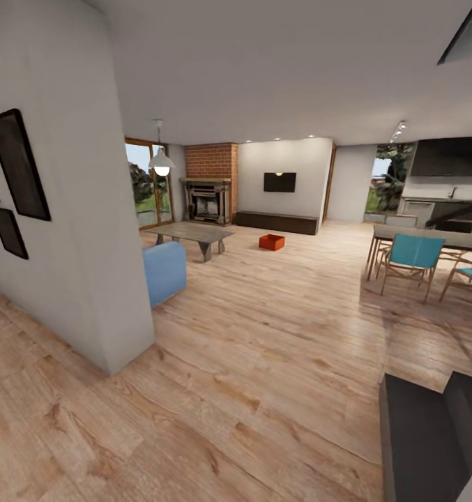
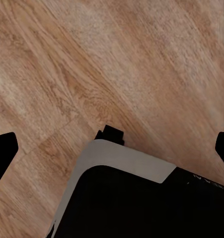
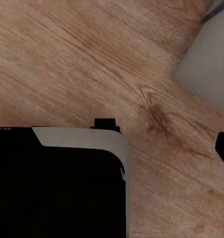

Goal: Move the two storage containers from the living room to the garage. In the garage, place one container on the floor and stack the other container on top of it (either order is fine).

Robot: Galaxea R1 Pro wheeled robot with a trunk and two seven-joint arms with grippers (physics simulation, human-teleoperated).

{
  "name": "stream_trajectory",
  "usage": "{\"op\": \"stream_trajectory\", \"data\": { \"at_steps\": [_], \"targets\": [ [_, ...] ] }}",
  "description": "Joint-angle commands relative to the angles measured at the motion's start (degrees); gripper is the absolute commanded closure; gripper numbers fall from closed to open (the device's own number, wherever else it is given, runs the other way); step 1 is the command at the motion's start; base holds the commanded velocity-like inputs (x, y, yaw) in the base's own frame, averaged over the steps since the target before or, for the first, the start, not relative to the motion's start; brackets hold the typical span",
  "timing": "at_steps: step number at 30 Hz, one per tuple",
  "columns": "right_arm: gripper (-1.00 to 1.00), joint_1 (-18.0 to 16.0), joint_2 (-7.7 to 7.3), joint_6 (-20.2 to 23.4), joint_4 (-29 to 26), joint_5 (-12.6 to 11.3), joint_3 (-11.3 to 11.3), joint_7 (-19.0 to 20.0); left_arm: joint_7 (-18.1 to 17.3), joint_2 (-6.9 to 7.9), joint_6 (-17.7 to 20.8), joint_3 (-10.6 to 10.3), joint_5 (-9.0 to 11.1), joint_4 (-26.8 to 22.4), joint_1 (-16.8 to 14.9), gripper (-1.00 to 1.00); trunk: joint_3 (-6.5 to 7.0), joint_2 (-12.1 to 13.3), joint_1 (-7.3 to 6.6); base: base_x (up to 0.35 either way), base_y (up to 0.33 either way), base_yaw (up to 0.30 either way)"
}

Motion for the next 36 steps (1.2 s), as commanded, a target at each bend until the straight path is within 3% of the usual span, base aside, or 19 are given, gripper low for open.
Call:
{"op": "stream_trajectory", "data": {
  "at_steps": [1, 36],
  "targets": [
    [-1.0, -0.08, 0.0, -0.33, 0.17, -0.34, 0.39, -0.01, 0.09, -0.01, -0.15, -0.06, 0.25, 0.02, -0.04, -1.0, -0.07, -0.04, 0.04, 0.322, 0.0, 0.0],
    [-1.0, -0.08, 0.06, -0.18, 0.16, -0.34, 0.37, -0.01, 0.1, -0.26, 0.1, -0.06, 0.18, 0.02, -0.04, -1.0, -0.07, -0.04, 0.04, 0.322, 0.0, 0.0]
  ]
}}
